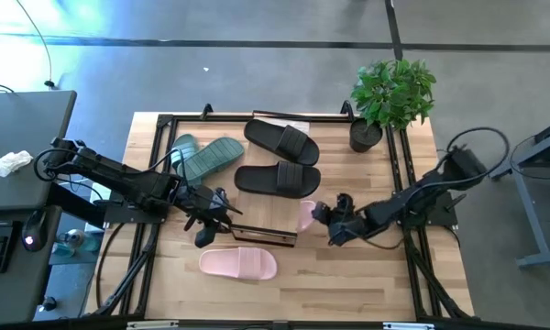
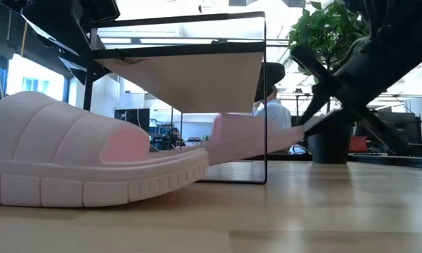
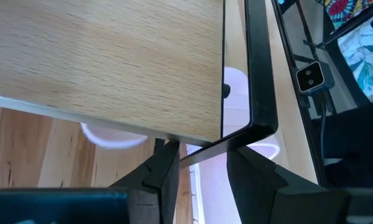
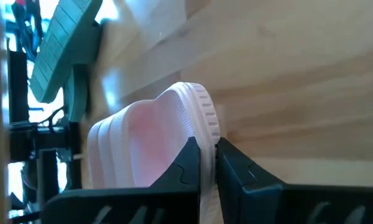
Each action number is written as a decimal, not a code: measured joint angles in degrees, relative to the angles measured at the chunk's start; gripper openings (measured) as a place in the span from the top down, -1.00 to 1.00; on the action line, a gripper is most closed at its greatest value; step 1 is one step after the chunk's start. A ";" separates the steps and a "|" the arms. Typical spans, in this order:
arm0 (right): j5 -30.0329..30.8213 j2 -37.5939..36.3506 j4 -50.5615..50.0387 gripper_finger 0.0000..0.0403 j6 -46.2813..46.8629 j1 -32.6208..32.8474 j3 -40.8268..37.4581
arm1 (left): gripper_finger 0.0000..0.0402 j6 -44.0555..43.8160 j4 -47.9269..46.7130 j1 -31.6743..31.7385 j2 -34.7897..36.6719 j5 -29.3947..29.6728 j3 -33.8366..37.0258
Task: Pick and place slides into the shelf
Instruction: Put the right pink slide under the shelf
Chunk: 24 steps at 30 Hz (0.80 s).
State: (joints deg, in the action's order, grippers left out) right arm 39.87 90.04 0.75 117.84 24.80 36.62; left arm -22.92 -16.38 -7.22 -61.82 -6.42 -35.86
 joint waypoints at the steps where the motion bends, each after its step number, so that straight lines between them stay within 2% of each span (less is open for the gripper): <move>1: 0.86 1.55 -0.01 1.00 0.96 0.46 1.20 | 0.42 0.00 0.00 0.00 0.00 0.01 0.00; 7: 3.63 11.14 -0.71 1.00 6.41 3.42 8.89 | 0.42 -0.57 0.09 0.00 0.00 0.79 0.00; 11: 5.66 16.29 -6.25 1.00 9.35 5.37 14.53 | 0.42 -0.94 -0.33 0.00 0.00 0.92 0.04; 18: 5.17 18.06 -16.57 1.00 9.37 6.47 20.54 | 0.42 -1.19 -0.35 -0.01 0.00 1.04 0.04; 21: 4.90 18.04 -16.51 0.97 8.56 6.51 20.67 | 0.42 -1.43 -0.35 -0.01 0.00 1.03 0.04; 24: 4.13 18.03 -16.38 0.84 7.28 6.73 20.64 | 0.42 -1.46 -0.31 0.00 0.00 1.03 0.04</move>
State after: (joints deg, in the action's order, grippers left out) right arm 43.99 108.07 -15.63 125.11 31.52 57.25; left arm -24.38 -16.69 -7.23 -61.82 -5.39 -35.81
